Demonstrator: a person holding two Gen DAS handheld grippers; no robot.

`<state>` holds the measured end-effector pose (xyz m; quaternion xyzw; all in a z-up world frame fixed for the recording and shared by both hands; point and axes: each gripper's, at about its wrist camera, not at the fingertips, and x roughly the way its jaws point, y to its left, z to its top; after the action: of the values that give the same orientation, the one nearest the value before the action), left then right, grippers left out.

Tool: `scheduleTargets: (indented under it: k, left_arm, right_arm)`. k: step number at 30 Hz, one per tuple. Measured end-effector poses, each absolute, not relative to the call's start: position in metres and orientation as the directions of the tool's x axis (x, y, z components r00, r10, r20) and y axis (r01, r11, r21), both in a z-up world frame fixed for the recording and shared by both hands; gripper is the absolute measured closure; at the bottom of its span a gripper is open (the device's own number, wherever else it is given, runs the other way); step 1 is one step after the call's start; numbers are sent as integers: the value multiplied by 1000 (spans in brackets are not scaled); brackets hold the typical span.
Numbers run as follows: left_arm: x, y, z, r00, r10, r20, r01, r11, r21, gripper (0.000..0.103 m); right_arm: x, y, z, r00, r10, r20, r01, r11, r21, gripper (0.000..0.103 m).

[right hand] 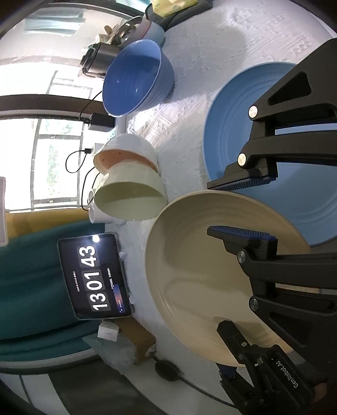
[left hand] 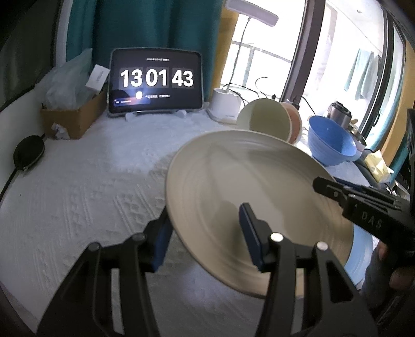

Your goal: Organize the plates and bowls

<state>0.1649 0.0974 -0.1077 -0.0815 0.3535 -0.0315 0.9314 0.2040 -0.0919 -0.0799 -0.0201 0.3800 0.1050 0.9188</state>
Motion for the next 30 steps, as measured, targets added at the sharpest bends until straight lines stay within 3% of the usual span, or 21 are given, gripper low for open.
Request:
scheduleTargets:
  k: [30]
  left_arm:
    - [156, 12, -111, 703, -171, -690, 132, 985, -110, 51]
  right_arm:
    - [174, -178, -92, 713, 140, -687, -84, 990, 115, 74]
